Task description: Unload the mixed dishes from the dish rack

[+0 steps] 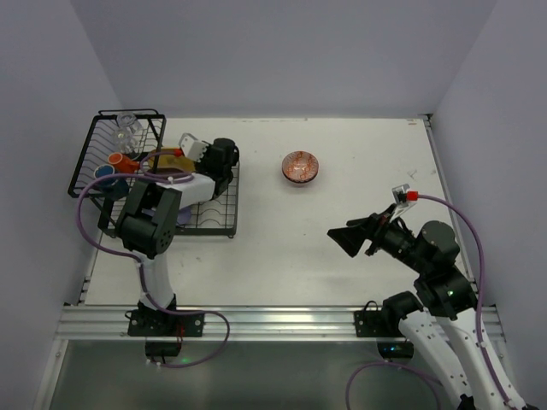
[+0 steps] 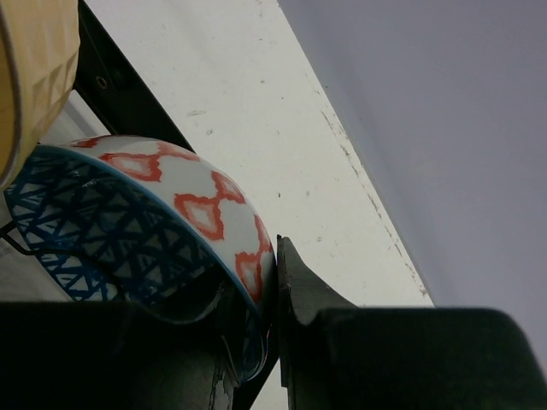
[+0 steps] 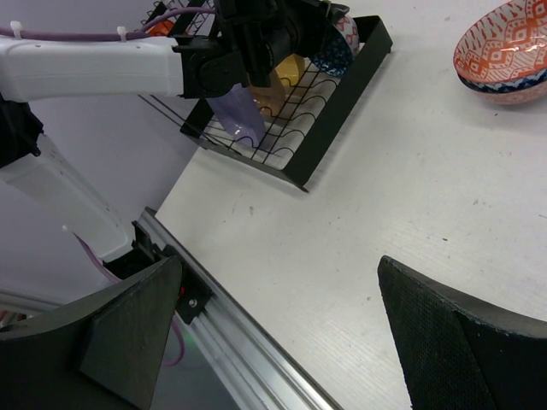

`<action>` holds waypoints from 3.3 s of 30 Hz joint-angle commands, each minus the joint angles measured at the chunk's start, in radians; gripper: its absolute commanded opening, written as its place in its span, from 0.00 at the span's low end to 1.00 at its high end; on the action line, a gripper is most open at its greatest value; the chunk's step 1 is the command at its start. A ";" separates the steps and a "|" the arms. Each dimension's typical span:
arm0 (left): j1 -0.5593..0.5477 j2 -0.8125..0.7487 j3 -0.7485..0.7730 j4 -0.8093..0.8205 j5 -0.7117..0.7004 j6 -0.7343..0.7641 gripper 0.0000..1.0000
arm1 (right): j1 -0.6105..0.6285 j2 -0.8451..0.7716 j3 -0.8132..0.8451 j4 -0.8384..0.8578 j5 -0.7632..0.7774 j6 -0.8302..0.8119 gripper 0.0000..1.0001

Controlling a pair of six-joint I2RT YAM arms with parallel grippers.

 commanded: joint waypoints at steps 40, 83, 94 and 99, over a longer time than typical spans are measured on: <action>-0.068 -0.148 -0.136 0.738 0.172 0.272 0.00 | -0.002 -0.036 0.031 -0.009 0.004 -0.058 0.99; -0.105 -0.079 -0.109 1.040 0.693 0.756 0.00 | -0.002 -0.067 0.055 -0.060 0.094 -0.078 0.99; -0.593 -0.447 0.116 -0.243 0.273 1.327 0.00 | -0.002 0.031 0.201 -0.149 0.390 -0.055 0.99; -0.834 -0.569 -0.018 -0.632 0.164 1.257 0.00 | 0.000 0.081 0.319 -0.207 0.415 -0.095 0.99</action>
